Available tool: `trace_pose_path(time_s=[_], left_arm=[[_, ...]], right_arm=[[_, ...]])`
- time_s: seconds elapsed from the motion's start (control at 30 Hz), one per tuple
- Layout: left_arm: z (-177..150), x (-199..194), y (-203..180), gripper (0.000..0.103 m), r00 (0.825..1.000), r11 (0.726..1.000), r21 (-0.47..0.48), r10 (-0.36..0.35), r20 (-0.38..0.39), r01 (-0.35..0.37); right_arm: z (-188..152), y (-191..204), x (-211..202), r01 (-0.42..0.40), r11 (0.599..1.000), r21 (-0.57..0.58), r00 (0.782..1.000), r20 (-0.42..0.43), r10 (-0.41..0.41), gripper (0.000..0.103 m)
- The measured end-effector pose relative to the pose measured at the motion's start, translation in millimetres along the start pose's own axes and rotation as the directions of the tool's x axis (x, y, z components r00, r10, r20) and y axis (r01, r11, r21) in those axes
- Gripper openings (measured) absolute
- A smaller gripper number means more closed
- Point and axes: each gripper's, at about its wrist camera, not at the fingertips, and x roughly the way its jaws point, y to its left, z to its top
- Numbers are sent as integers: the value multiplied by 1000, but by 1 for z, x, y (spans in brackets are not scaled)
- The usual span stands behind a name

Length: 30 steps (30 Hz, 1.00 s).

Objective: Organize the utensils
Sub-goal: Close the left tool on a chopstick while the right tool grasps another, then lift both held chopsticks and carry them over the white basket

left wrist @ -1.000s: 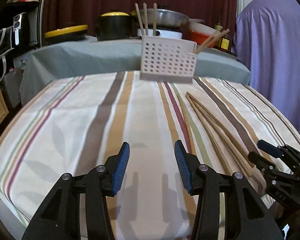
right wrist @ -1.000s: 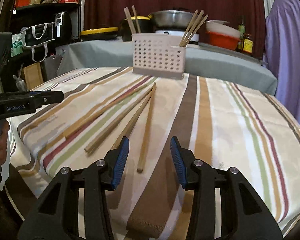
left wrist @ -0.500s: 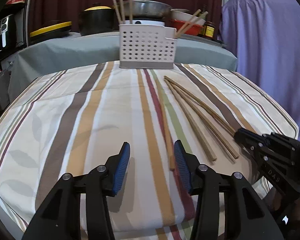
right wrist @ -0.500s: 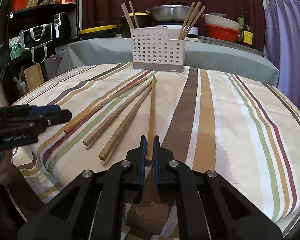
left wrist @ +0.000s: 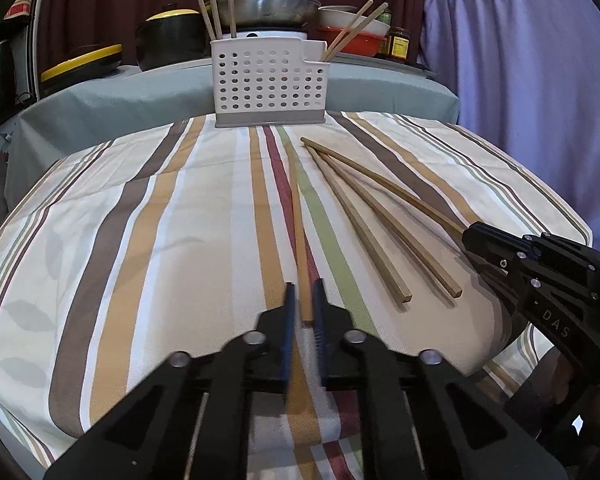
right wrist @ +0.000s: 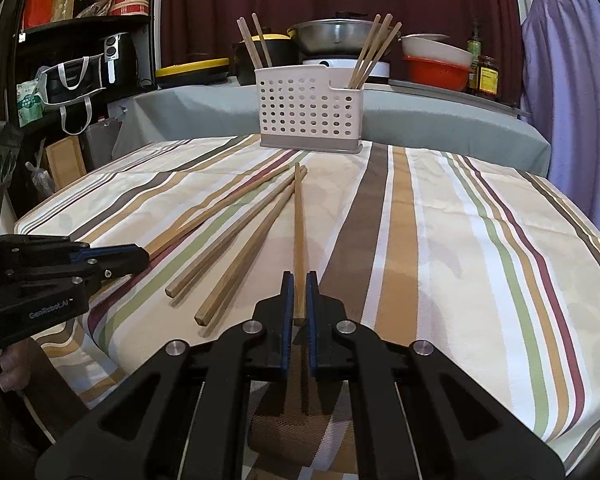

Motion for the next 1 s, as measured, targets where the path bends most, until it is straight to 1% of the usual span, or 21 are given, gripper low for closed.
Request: trace_pose_path(time_s=[0.13, 0.27, 0.43, 0.73, 0.83, 0.93, 1.0], left_arm=[[1, -1, 0, 6, 1000, 1000, -1, 1, 5, -1], [4, -9, -2, 6, 999, 1000, 20, 16, 46, -17], [10, -25, -3, 6, 993, 998, 44, 34, 109, -39], [35, -59, 9, 6, 973, 998, 12, 51, 226, -55], [44, -71, 12, 6, 963, 998, 1, 55, 265, -57], [54, -85, 15, 6, 947, 998, -6, 62, 315, -64], [60, -92, 16, 6, 940, 998, -7, 63, 335, -65]], right_arm=[[2, -1, -3, 3, 1000, 3, 1000, 9, -3, 7], [5, -2, -8, 10, 1000, 5, 1000, 28, -10, 7], [14, -2, -23, 31, 1000, 3, 997, 78, -31, 7], [41, 2, -57, 72, 997, -27, 977, 203, -65, 6], [52, 4, -67, 78, 996, -32, 968, 241, -68, 6], [62, 4, -77, 83, 996, -35, 958, 277, -70, 6], [70, 4, -85, 83, 996, -35, 951, 301, -69, 6]])
